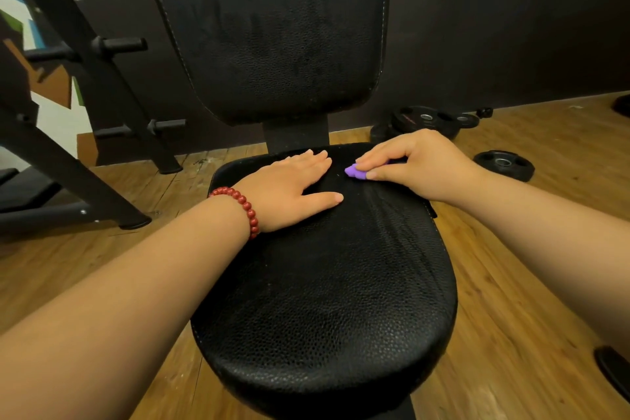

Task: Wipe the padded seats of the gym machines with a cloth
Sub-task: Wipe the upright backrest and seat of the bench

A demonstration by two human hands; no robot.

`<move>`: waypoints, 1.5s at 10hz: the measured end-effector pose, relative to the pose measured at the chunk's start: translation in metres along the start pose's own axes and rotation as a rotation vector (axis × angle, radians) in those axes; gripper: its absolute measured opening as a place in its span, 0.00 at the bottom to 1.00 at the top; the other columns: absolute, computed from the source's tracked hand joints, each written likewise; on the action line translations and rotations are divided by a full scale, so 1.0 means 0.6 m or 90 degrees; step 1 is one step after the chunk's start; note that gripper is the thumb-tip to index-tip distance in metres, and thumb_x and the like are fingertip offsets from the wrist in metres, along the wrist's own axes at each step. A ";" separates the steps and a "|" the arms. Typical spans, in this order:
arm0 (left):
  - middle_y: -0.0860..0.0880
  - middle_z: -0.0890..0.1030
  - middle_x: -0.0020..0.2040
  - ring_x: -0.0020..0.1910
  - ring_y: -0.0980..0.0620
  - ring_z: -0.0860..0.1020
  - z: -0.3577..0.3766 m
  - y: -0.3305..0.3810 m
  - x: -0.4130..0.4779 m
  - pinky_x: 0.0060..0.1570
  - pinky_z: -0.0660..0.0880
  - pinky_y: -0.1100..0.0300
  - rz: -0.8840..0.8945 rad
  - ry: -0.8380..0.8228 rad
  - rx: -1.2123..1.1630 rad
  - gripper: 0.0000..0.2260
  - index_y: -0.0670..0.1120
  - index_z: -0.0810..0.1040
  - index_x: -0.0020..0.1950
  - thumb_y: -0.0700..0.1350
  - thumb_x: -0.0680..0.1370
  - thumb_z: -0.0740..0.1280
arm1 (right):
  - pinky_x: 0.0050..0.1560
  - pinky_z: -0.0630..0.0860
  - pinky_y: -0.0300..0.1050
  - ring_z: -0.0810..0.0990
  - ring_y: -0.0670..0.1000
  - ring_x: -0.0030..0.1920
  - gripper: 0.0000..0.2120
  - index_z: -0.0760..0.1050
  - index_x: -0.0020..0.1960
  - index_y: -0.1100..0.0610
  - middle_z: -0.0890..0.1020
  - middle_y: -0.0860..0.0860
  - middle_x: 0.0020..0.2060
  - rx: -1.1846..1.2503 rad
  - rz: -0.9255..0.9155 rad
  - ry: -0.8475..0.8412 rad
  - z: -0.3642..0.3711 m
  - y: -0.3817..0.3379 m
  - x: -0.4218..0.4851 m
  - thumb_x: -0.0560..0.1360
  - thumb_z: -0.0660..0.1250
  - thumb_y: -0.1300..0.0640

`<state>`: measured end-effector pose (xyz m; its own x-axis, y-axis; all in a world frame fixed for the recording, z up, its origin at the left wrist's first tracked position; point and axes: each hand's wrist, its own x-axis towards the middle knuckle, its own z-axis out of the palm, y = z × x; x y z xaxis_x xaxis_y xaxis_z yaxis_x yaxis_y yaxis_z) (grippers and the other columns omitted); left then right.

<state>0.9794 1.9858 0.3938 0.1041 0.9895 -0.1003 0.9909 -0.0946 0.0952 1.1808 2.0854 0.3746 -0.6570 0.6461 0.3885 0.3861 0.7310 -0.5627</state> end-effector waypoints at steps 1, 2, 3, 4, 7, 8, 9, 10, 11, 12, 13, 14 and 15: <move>0.56 0.49 0.79 0.77 0.57 0.47 -0.002 0.002 -0.005 0.76 0.48 0.54 -0.009 0.008 -0.009 0.31 0.53 0.49 0.79 0.61 0.80 0.54 | 0.52 0.70 0.26 0.77 0.37 0.51 0.10 0.81 0.52 0.43 0.82 0.41 0.50 -0.020 0.053 0.038 0.001 0.001 0.022 0.73 0.72 0.55; 0.55 0.50 0.79 0.78 0.57 0.48 -0.003 0.003 -0.011 0.76 0.49 0.54 -0.011 0.008 -0.016 0.30 0.52 0.51 0.79 0.60 0.81 0.54 | 0.46 0.66 0.22 0.76 0.38 0.51 0.10 0.82 0.54 0.47 0.83 0.43 0.52 -0.036 0.091 0.053 0.007 0.000 0.027 0.74 0.72 0.55; 0.55 0.48 0.80 0.78 0.57 0.46 -0.003 0.008 -0.020 0.76 0.48 0.55 -0.012 -0.020 -0.012 0.29 0.51 0.48 0.80 0.59 0.81 0.53 | 0.47 0.66 0.18 0.77 0.35 0.51 0.09 0.82 0.52 0.45 0.83 0.40 0.51 -0.019 0.078 0.032 0.006 -0.014 -0.002 0.73 0.73 0.55; 0.55 0.46 0.80 0.78 0.57 0.45 -0.002 0.012 -0.033 0.76 0.47 0.54 -0.017 -0.032 -0.010 0.30 0.51 0.47 0.79 0.59 0.81 0.53 | 0.50 0.68 0.20 0.77 0.31 0.51 0.09 0.82 0.49 0.43 0.82 0.36 0.47 0.003 0.034 -0.004 0.003 -0.033 -0.041 0.71 0.74 0.56; 0.54 0.43 0.80 0.78 0.56 0.43 -0.001 0.034 -0.069 0.74 0.43 0.60 -0.020 -0.061 0.004 0.32 0.50 0.44 0.80 0.60 0.81 0.52 | 0.46 0.66 0.19 0.76 0.36 0.51 0.10 0.82 0.54 0.48 0.83 0.41 0.52 -0.033 0.089 0.035 0.004 -0.028 -0.023 0.74 0.72 0.57; 0.53 0.43 0.80 0.78 0.56 0.43 0.007 0.036 -0.080 0.73 0.43 0.61 -0.010 -0.046 0.017 0.32 0.50 0.44 0.80 0.61 0.81 0.51 | 0.50 0.69 0.23 0.78 0.37 0.54 0.10 0.83 0.54 0.48 0.83 0.41 0.52 -0.025 0.078 0.033 0.009 -0.042 -0.048 0.73 0.72 0.57; 0.53 0.44 0.80 0.78 0.56 0.44 0.009 0.037 -0.080 0.74 0.44 0.60 -0.009 -0.035 0.028 0.32 0.50 0.44 0.79 0.61 0.81 0.51 | 0.51 0.69 0.22 0.78 0.33 0.52 0.09 0.84 0.51 0.48 0.83 0.38 0.48 0.009 0.035 0.012 0.009 -0.062 -0.087 0.72 0.74 0.57; 0.53 0.44 0.80 0.78 0.56 0.44 0.010 0.039 -0.081 0.74 0.44 0.60 -0.012 -0.031 0.039 0.31 0.49 0.44 0.79 0.61 0.81 0.51 | 0.53 0.69 0.23 0.78 0.33 0.52 0.09 0.84 0.50 0.49 0.82 0.37 0.47 0.022 0.018 -0.005 0.007 -0.069 -0.101 0.71 0.74 0.58; 0.53 0.44 0.80 0.78 0.55 0.44 0.010 0.040 -0.085 0.74 0.45 0.59 -0.018 -0.034 0.034 0.31 0.50 0.44 0.79 0.61 0.81 0.51 | 0.56 0.72 0.28 0.79 0.36 0.52 0.09 0.84 0.51 0.48 0.83 0.39 0.49 -0.004 0.049 0.011 -0.001 -0.061 -0.079 0.72 0.74 0.57; 0.53 0.45 0.80 0.78 0.55 0.44 0.010 0.042 -0.089 0.74 0.45 0.59 -0.017 -0.033 0.026 0.31 0.50 0.45 0.79 0.61 0.81 0.51 | 0.49 0.70 0.24 0.77 0.36 0.49 0.09 0.83 0.53 0.47 0.82 0.39 0.49 -0.034 0.110 0.038 -0.003 -0.053 -0.059 0.74 0.72 0.56; 0.53 0.45 0.80 0.78 0.56 0.45 0.011 0.042 -0.089 0.74 0.45 0.58 -0.015 -0.029 0.023 0.31 0.50 0.45 0.79 0.61 0.81 0.51 | 0.58 0.73 0.33 0.78 0.38 0.53 0.09 0.83 0.53 0.48 0.82 0.41 0.51 -0.037 0.101 0.044 0.004 -0.058 -0.072 0.74 0.72 0.57; 0.53 0.45 0.80 0.78 0.56 0.45 0.012 0.042 -0.089 0.74 0.45 0.58 -0.015 -0.022 0.024 0.31 0.50 0.45 0.79 0.61 0.81 0.51 | 0.58 0.73 0.32 0.79 0.37 0.53 0.09 0.84 0.51 0.48 0.83 0.40 0.50 0.002 0.052 0.023 0.009 -0.071 -0.109 0.72 0.73 0.57; 0.54 0.45 0.80 0.78 0.56 0.45 0.012 0.042 -0.090 0.74 0.45 0.59 -0.015 -0.018 0.021 0.31 0.51 0.45 0.79 0.61 0.81 0.51 | 0.56 0.72 0.28 0.79 0.36 0.53 0.09 0.84 0.50 0.49 0.83 0.39 0.48 0.036 0.027 0.005 0.005 -0.074 -0.120 0.72 0.74 0.59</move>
<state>0.9995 1.9290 0.3943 0.0823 0.9880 -0.1305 0.9954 -0.0751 0.0592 1.2087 2.0055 0.3694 -0.6351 0.6783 0.3696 0.3764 0.6895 -0.6188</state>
